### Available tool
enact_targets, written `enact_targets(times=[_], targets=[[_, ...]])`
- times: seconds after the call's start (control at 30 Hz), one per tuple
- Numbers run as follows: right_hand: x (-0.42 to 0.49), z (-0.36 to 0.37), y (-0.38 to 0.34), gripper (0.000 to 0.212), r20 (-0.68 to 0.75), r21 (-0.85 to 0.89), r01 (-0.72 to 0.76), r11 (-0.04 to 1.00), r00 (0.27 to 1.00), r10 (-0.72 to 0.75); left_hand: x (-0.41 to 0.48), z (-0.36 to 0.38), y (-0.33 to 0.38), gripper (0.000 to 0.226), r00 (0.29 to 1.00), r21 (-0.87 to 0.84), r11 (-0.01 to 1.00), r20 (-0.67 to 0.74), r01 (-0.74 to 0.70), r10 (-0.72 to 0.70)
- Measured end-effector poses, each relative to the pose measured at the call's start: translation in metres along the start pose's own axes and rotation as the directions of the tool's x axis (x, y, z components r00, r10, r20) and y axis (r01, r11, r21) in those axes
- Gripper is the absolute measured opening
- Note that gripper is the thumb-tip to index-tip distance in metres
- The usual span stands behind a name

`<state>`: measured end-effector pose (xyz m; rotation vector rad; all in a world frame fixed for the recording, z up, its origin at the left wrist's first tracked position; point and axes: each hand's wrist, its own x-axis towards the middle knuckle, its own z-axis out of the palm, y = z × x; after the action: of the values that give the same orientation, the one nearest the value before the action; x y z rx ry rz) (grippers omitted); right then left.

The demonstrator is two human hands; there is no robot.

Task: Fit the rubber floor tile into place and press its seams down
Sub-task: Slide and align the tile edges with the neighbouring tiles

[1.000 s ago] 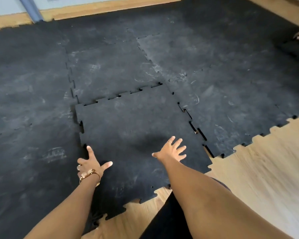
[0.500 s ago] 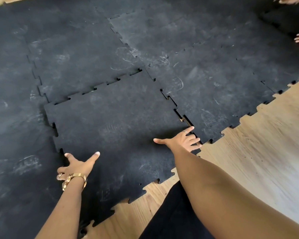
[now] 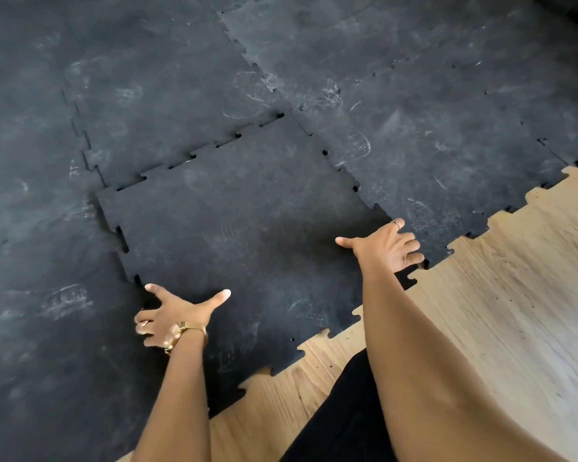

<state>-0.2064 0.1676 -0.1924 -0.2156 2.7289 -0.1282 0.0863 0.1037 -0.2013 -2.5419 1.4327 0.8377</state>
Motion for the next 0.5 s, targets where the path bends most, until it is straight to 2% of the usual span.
enact_targets(times=[0.27, 0.5], targets=[[-0.007, 0.015, -0.003, 0.12, 0.103, 0.003, 0.001, 1.0, 0.995, -0.001, 0.001, 0.004, -0.002, 0.154, 0.997, 0.029, 0.999, 0.073, -0.017, 0.015], [-0.008, 0.01, 0.002, 0.128, 0.033, -0.18, 0.126, 0.976, 0.992, -0.122, -0.005, 0.024, -0.011, 0.145, 0.998, -0.058, 0.998, -0.061, -0.035, 0.031]])
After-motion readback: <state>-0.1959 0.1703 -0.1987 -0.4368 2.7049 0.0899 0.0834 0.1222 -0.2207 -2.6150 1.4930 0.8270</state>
